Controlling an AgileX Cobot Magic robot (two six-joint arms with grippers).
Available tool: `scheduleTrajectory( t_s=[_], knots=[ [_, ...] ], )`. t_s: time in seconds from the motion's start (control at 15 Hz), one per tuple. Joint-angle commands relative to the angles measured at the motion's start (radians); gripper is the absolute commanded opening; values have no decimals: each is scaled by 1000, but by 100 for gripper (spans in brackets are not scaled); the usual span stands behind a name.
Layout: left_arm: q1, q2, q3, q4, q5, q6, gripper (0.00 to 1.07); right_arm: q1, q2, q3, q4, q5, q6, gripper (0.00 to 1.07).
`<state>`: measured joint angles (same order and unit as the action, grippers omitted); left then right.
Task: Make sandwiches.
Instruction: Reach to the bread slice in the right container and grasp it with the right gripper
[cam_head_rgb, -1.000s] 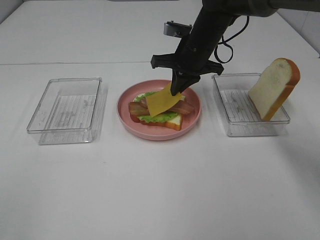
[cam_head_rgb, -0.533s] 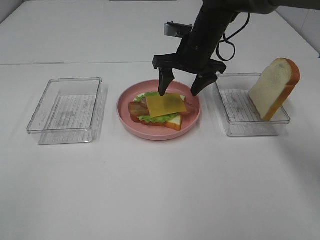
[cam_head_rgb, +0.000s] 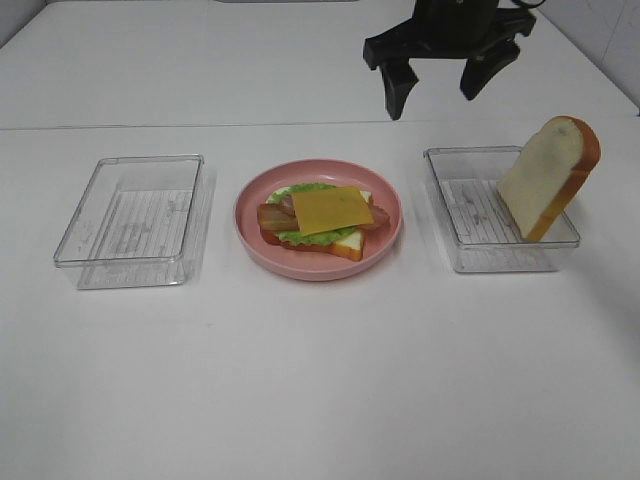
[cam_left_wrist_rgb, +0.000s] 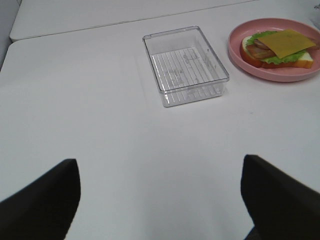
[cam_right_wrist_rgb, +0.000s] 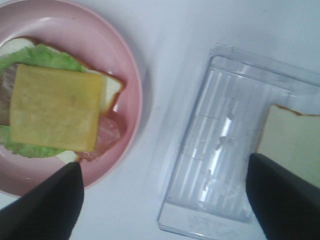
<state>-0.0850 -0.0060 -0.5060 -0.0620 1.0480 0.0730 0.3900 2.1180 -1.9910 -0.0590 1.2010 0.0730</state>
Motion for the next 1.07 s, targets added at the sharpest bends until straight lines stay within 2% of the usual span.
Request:
scheduleTrajectory(
  t_s=[0.07,0.4,0.53,0.67,1.07],
  knots=[
    [1,-20,5,-5,-7,-2,83,-78,-45,-8,-30,72,14,83],
    [1,-20,5,-5,-8,-2,83,-270,-66,1,30,91,9,83],
    [1,-20,5,-5,-8,-2,83,-351,-66,46,90,91,-32,83],
    [1,-20,5,-5,-8,-2,83,-431,-64,128,201,84,-101,83],
    [1,-20,5,-5,-8,-3,83,-450,-27,173,239,-55,-152,83]
  ],
)
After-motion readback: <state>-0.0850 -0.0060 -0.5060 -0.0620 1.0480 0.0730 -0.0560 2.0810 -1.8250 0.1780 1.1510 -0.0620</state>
